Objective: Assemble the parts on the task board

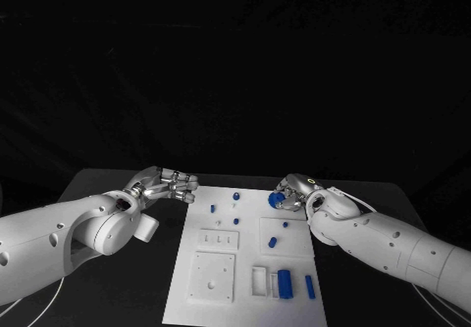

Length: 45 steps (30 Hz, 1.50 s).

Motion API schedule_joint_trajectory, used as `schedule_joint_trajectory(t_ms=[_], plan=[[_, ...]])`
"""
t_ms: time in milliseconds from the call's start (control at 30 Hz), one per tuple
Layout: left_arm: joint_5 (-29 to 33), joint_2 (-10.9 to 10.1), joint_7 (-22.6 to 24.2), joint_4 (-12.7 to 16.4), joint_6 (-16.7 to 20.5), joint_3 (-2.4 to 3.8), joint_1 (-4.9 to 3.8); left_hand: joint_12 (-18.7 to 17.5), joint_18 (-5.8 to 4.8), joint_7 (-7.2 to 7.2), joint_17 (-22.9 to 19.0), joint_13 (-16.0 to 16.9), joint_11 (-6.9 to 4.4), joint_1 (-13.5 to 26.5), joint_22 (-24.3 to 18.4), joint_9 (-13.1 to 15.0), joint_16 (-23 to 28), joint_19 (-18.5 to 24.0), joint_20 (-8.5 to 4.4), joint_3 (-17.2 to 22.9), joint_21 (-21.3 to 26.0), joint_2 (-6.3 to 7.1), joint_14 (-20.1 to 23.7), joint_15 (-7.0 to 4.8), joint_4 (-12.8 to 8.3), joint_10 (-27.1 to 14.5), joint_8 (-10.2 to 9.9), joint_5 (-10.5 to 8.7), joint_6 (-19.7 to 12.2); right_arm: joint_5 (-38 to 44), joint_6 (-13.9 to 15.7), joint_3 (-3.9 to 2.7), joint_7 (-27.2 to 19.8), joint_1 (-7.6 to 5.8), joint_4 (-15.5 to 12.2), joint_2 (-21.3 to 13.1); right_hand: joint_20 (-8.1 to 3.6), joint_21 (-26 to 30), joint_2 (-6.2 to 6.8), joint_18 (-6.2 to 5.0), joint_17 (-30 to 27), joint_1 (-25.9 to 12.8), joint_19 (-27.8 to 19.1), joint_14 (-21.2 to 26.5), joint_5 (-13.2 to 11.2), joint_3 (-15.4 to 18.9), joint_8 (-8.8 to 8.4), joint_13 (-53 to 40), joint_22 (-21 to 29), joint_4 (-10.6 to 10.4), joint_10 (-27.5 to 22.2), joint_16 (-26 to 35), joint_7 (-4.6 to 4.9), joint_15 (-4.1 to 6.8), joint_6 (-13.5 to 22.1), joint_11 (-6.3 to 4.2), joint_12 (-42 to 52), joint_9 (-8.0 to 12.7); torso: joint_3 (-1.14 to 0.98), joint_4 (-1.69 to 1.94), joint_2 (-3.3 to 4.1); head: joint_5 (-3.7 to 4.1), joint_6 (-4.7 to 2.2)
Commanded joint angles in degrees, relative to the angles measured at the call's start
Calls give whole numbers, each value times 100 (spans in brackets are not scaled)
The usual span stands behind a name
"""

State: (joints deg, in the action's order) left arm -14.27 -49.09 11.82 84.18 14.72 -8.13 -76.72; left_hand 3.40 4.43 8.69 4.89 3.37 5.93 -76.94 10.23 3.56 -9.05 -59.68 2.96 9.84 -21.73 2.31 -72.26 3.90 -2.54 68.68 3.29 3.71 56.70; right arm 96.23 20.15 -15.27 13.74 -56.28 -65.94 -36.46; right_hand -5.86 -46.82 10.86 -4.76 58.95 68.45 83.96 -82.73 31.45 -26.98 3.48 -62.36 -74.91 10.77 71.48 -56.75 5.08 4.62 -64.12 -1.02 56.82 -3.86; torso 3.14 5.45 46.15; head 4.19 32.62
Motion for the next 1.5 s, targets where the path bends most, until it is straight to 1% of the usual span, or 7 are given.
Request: schedule_joint_trajectory(t_ms=[33, 433, 600, 767, 1100, 1333, 1500], plan=[[-2, 3, 7, 22, -94, 3, -1, -6, -41, -17, -2, 7, 7, 24, 5, 9, 21, 39, 1, 22, -30, -25, 20, 14, 3, -43, 30, 19, -2, 530, 198, -1, 145, 0, -187, -13, -32, -63, -14, 3, 13, -6, 206, -14, -114, 29, 12, -16, -573, 11, 13, -37, -6, 46, -62, -30, 46, -11, 0, 2, -4, -11, -2], [-4, 9, -16, 31, -104, 3, -1, -6, -39, -17, -4, 7, 8, 26, 15, 9, 25, 56, 4, 53, -48, -16, 27, 17, -9, -51, 30, 19, -3, 943, 335, -2, 334, -6, -842, 10, -37, -120, 8, 18, 20, 22, 211, -17, -334, 90, 10, -44, -580, -16, 43, -44, -14, 47, -77, -32, 61, -8, 3, 9, -1, -81, -17], [-5, 16, -22, 36, -101, 3, -2, -6, -39, -17, -4, 7, 8, 26, 15, 9, 25, 56, 4, 53, -48, -16, 27, 17, -9, -51, 30, 19, -3, 1052, 329, 1, 359, -8, -953, 142, -35, -137, 8, 23, 18, 35, 210, -18, -385, 102, 10, -48, -584, -35, 42, -44, -15, 46, -77, -31, 59, -8, 0, -3, -2, -115, -35], [-6, 36, -23, 47, -106, 3, -2, -6, -39, -17, -4, 7, 8, 26, 15, 9, 25, 56, 4, 53, -48, -16, 27, 17, -9, -51, 30, 19, -3, 1156, 343, 19, 380, -23, -914, 318, -36, -155, 8, 26, 21, 42, 213, -19, -392, 96, 11, -52, -588, -40, 44, -47, -15, 46, -77, -31, 60, -8, 9, 16, 1, -94, -54], [-7, 76, -25, 40, -111, 4, -3, -6, -39, -17, -4, 7, 8, 26, 15, 9, 25, 56, 4, 53, -48, -16, 27, 17, -9, -51, 30, 19, -3, 1288, 395, 164, 370, -58, -603, 725, -38, -160, 15, 26, 21, 44, 213, -19, -404, 80, 10, -56, -588, -54, 45, -49, -13, 46, -71, -31, 58, -8, 2, 25, 8, -110, -62], [-7, 106, -26, 22, -119, 4, -3, -6, -37, -13, -7, 8, 12, 32, 23, 9, 28, 75, 8, 76, -63, -10, 32, 20, -17, -59, 30, 21, -7, 1304, 368, 263, 343, -62, -443, 938, -37, -171, 22, 26, 12, 45, 214, -16, -407, 70, 10, -59, -590, -65, 43, -41, -10, 46, -62, -29, 56, -7, 11, 63, 13, -90, -48], [-7, 122, -26, 14, -121, 4, -3, -6, -37, -13, -7, 8, 12, 32, 23, 9, 28, 75, 8, 76, -63, -10, 32, 20, -17, -59, 30, 21, -7, 1298, 339, 296, 334, -72, -333, 1036, -35, -164, 22, 26, 11, 42, 212, -18, -462, 75, 10, -58, -587, -85, 42, -41, -11, 44, -54, -28, 51, -7, 10, 38, 12, -91, -55]])
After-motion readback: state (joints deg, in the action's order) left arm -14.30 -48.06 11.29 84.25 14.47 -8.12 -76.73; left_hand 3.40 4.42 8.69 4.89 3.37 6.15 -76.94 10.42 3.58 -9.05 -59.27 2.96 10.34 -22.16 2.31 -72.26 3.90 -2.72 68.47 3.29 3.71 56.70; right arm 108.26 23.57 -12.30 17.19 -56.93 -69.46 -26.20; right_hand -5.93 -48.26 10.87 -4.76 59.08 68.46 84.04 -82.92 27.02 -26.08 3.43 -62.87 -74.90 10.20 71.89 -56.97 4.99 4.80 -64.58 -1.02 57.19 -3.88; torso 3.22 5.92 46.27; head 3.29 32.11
